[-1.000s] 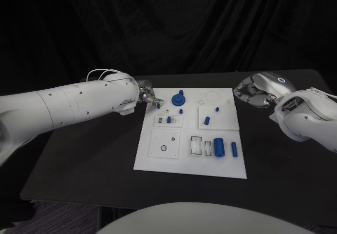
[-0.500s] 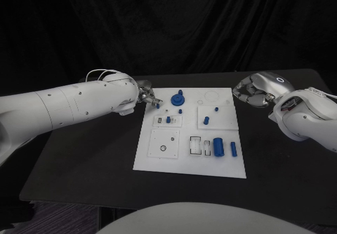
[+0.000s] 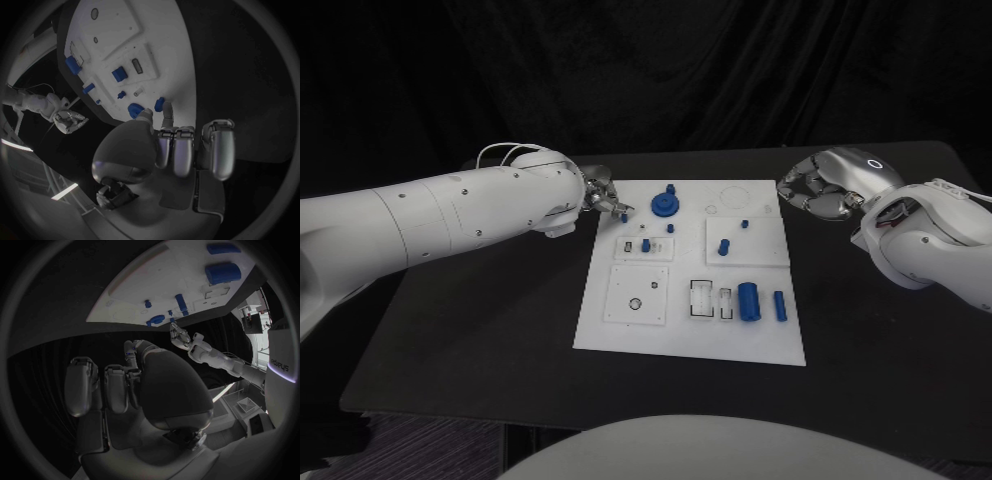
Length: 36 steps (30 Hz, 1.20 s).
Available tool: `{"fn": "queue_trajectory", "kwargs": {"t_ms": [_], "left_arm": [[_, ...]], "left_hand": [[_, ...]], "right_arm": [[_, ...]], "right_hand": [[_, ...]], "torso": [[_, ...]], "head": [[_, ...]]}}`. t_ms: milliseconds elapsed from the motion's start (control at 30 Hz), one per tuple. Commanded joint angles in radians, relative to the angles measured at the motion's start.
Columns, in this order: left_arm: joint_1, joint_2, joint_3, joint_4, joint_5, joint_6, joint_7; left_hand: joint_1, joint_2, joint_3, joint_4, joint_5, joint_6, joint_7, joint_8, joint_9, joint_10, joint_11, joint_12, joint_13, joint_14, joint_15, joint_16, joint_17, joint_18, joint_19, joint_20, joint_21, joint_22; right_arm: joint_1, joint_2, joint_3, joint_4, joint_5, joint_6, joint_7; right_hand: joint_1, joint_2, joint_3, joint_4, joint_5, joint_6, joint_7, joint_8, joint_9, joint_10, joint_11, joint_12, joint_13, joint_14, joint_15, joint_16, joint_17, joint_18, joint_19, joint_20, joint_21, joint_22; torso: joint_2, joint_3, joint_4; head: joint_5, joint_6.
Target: Assemble the parts on the task board
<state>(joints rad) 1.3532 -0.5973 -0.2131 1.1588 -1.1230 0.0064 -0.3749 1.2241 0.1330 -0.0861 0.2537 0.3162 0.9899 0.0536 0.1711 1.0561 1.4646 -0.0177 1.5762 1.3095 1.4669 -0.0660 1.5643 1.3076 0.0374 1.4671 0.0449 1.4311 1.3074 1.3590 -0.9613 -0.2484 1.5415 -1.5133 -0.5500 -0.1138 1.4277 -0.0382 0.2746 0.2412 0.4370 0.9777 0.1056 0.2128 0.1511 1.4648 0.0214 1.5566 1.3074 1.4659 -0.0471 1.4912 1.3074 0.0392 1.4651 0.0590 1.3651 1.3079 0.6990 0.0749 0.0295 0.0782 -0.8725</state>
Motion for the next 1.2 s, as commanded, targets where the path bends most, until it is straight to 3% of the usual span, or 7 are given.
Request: {"fn": "queue_trajectory", "kwargs": {"t_ms": [33,1200], "left_arm": [[-0.002,0.002,0.001,-0.001,0.007,0.009,0.018],[-0.009,0.011,0.001,-0.017,0.007,0.032,0.045]], "left_hand": [[0.011,0.003,0.006,0.002,0.003,0.001,-0.002,-0.005,-0.001,0.106,0.001,-0.005,0.261,0.104,0.003,0.006,0.263,0.001,0.013,0.005,-0.007,0.213],[0.026,0.008,0.042,-0.001,0.022,-0.020,0.005,-0.023,-0.007,0.106,0.007,-0.005,0.261,0.104,0.007,0.006,0.263,0.004,0.003,0.008,-0.021,0.209]], "right_arm": [[-0.002,-0.001,0.001,0.002,-0.003,0.007,-0.017],[-0.002,0.000,0.001,0.002,-0.003,0.012,-0.018]], "right_hand": [[-0.003,-0.006,0.007,0.001,-0.002,0.005,0.002,-0.003,-0.001,0.085,0.005,-0.004,0.239,0.085,0.003,-0.005,0.188,0.011,0.023,0.005,-0.005,0.195],[-0.003,-0.006,0.007,0.001,-0.002,0.005,0.002,-0.003,-0.001,0.085,0.005,-0.004,0.239,0.085,0.003,-0.005,0.188,0.011,0.023,0.005,-0.005,0.195]], "torso": [[0.000,0.0004,0.0001],[0.000,0.0004,0.0000]], "head": [[0.000,0.000],[0.001,0.000]]}}
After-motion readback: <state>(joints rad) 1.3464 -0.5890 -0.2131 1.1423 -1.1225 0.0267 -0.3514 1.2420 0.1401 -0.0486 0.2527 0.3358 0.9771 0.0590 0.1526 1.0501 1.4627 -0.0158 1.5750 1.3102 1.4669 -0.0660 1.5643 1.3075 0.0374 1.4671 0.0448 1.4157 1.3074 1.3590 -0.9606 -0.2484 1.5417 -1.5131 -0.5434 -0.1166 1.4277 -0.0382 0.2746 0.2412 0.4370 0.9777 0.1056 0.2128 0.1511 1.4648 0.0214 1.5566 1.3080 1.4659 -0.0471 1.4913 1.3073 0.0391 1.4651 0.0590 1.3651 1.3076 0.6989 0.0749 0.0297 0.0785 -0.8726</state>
